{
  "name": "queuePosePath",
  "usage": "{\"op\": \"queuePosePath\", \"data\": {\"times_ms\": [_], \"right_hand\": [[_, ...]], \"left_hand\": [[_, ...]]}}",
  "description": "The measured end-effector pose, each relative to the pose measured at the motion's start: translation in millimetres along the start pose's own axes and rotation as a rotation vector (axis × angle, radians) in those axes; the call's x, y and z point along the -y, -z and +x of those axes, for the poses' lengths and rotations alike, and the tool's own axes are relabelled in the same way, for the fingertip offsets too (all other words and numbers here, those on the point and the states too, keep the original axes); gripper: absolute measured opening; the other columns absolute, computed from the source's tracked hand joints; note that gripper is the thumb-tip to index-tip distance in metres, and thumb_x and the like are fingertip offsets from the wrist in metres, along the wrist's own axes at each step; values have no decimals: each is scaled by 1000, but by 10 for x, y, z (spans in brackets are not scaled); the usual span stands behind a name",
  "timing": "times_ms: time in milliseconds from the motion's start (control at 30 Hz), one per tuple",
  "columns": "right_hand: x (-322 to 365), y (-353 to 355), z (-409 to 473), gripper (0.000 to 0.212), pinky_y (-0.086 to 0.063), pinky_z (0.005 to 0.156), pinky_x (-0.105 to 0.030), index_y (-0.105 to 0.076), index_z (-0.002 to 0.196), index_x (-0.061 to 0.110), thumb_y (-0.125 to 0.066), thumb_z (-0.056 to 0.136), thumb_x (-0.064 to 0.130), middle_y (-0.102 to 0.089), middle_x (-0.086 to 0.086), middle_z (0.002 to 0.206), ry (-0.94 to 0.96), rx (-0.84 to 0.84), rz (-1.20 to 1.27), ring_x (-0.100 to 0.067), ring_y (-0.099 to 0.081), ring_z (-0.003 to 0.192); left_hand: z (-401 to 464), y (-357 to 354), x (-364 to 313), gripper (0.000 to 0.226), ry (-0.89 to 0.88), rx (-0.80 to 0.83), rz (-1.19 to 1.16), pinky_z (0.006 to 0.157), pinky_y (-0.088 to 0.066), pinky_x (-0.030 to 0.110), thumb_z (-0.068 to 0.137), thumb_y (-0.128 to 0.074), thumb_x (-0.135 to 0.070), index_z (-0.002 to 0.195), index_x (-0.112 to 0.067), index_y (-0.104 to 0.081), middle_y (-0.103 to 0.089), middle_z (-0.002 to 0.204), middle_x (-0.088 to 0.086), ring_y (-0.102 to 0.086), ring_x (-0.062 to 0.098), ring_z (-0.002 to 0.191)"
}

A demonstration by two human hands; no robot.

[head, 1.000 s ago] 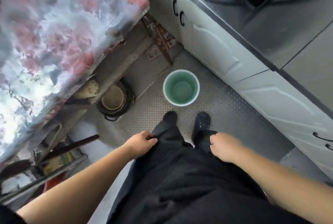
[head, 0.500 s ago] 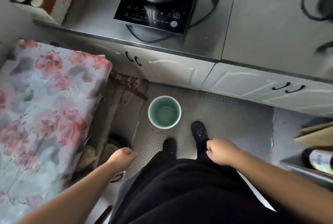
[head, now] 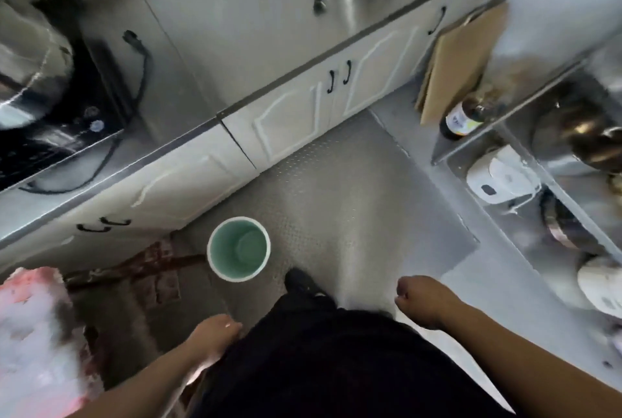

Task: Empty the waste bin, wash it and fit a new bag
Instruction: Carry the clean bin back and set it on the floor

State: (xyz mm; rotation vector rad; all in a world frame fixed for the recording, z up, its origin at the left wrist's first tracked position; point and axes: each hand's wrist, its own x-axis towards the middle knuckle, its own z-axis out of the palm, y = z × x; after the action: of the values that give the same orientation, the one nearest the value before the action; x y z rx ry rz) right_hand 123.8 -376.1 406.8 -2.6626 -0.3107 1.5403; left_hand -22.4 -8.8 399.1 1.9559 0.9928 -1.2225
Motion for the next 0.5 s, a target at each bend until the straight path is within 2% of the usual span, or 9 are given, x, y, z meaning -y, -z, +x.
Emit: {"op": "queuePosePath", "data": {"times_ms": [67, 133, 233, 300, 333, 367, 400, 467, 500], "right_hand": [[-250, -194, -196, 28, -48, 81, -32, -64, 106, 12, -46, 93, 30, -67, -6, 109, -77, -48, 152, -23, -60, 99], [-509, -421, -396, 27, -46, 79, -31, -64, 104, 12, -47, 94, 31, -67, -4, 107, -147, -84, 295, -22, -60, 98], [-933, -840, -717, 24, -45, 77, -30, -64, 95, 11, -49, 94, 30, -67, -4, 101, -243, -143, 521, -22, -61, 94], [-1214, -1185, -985, 23, -45, 78, -30, -56, 78, 13, -47, 94, 26, -64, -5, 95, -291, -111, 602, -23, -62, 95], [-1346, -1400, -1120, 24, -44, 78, -31, -51, 74, 14, -45, 95, 25, -63, -7, 94, -329, -93, 631, -24, -62, 97], [-1464, -1624, -1260, 24, -45, 78, -31, -51, 75, 14, -45, 95, 25, -65, -8, 96, -372, -85, 683, -23, -63, 97], [-1564, -1863, -1399, 22, -47, 80, -30, -55, 81, 14, -46, 95, 27, -67, -7, 100, -410, -80, 736, -22, -63, 98], [-1732, -2331, -1640, 23, -47, 87, -28, -63, 97, 11, -46, 96, 27, -67, -5, 110, -478, -53, 814, -19, -62, 105], [-1791, -2557, -1739, 26, -47, 90, -28, -65, 105, 10, -46, 96, 25, -67, -5, 117, -511, -27, 851, -19, -61, 111]], "left_hand": [[-40, -1, -280, 29, -65, 5, 151, 67, -40, 27, 98, -54, -24, 77, -7, -65, -60, 78, 6, -55, 20, 77], [-61, -42, -593, 28, -157, 9, 223, 72, -43, 33, 99, -52, -20, 93, 1, -69, -61, 82, 8, -56, 23, 83], [-158, -200, -1089, 25, -207, -48, 237, 75, -50, 27, 101, -51, -16, 108, 1, -68, -68, 110, 16, -57, 18, 78], [-303, -404, -1354, 20, -279, -86, 275, 73, -57, 25, 98, -58, -14, 79, -12, -65, -69, 92, 13, -58, 11, 69], [-337, -527, -1507, 28, -318, -75, 253, 68, -57, 20, 93, -64, -15, 67, -19, -55, -69, 86, 12, -63, 13, 70], [-410, -669, -1639, 32, -334, 3, 286, 65, -53, 14, 83, -74, -18, 63, -22, -50, -72, 86, 11, -69, 14, 77], [-433, -800, -1776, 25, -360, 28, 379, 66, -51, 12, 74, -80, -23, 68, -22, -56, -74, 90, 10, -71, 12, 85], [-520, -1111, -1951, 11, -374, 58, 619, 74, -52, 20, 75, -79, -21, 78, -20, -69, -72, 97, 12, -71, 14, 91], [-559, -1274, -2053, 20, -373, 109, 541, 73, -54, 22, 79, -77, -18, 63, -17, -64, -71, 92, 12, -70, 16, 86]]}}
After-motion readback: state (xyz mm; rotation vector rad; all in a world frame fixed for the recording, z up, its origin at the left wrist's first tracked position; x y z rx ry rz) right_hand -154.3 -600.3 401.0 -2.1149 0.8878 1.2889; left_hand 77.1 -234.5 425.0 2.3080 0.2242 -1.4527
